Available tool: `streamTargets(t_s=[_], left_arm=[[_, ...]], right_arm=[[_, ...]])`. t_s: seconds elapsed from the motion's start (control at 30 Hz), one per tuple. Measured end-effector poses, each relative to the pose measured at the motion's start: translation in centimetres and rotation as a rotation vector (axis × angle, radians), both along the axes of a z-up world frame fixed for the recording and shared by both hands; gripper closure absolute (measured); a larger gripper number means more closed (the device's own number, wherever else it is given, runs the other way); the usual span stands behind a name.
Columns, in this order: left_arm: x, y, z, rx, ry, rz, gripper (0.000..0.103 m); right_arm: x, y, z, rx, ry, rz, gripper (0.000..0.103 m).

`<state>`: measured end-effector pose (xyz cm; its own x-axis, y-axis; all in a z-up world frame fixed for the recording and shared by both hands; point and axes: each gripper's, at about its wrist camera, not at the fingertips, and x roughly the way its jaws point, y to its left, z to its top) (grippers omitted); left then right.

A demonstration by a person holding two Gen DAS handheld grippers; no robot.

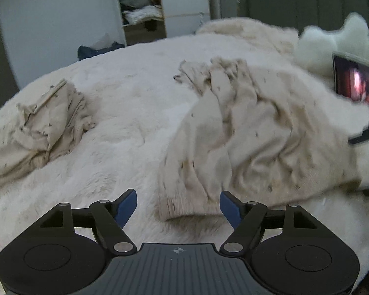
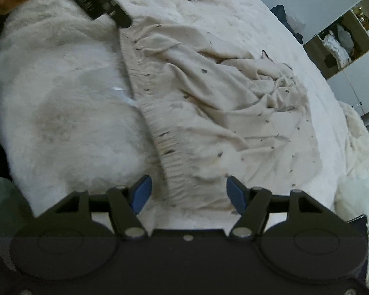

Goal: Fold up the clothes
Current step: 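Raise the pants by the waistband with both tools and shake them out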

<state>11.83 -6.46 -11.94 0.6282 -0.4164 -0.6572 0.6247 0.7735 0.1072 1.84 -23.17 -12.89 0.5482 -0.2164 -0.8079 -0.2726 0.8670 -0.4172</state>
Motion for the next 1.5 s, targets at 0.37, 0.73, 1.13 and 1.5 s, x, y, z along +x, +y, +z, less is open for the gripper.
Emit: streamTargets(t_s=[0.37,0.73,1.13,1.5], left_arm=[[-0.2,-0.6,-0.9,0.06,-0.022,-0.039,0.034],[-1.8,-1.6,-1.7,0.233,-0.17,-0.166,0.032],[-3.2,-0.2,-6.6,0.557,-0.53,-0.503,0.019],[-2.2,-2.8,-7.8,0.465,-0.839,-0.68,0.03]], right_arm=[[1.8,-7.6,4.0,0.226,-0.12,-0.26,0.093],[-3.7,-3.5,1.2,-0.052,-0.031,0.037,0.049],[-5.3,-0.4,-4.8,-0.442,-0.139,0.401,0.038],[-2.1,-1.6,-3.5,-0.304,-0.271,0.299,0.063]])
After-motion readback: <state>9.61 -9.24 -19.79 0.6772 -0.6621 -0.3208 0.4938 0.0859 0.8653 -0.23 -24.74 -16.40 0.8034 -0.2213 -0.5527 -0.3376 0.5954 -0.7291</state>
